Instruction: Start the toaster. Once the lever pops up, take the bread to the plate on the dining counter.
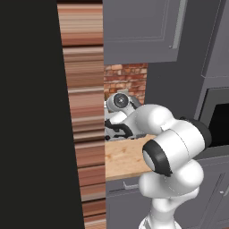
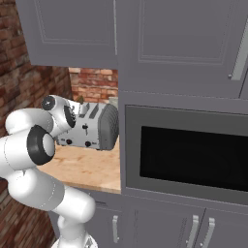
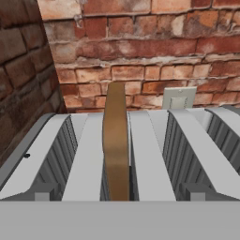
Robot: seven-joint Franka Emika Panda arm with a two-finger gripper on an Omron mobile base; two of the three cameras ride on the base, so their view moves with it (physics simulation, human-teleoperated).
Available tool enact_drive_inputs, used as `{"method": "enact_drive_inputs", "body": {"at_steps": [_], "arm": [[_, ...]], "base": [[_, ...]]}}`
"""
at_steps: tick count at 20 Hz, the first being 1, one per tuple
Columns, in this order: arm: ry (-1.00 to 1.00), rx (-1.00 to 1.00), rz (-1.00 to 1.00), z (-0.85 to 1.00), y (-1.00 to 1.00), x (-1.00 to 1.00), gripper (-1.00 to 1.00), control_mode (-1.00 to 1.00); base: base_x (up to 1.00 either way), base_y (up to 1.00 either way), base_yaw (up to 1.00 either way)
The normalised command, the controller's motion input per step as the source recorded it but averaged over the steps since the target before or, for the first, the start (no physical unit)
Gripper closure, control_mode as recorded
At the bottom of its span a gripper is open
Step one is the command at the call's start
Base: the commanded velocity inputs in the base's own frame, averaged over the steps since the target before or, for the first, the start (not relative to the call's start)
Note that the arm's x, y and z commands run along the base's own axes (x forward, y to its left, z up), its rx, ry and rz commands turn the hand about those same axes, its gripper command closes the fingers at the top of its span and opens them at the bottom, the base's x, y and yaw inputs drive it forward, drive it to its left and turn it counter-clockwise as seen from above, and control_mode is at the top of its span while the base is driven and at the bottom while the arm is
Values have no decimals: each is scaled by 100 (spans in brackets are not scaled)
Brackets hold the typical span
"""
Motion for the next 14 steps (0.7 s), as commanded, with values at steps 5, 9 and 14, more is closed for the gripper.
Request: {"method": "enact_drive_inputs", "body": {"at_steps": [5, 9, 14], "arm": [[0, 0, 0, 0, 0, 0, -100, -100], [0, 0, 0, 0, 0, 0, -100, -100], [0, 0, 0, 0, 0, 0, -100, -100]], "base": [[0, 0, 0], [0, 0, 0], [0, 0, 0]]}}
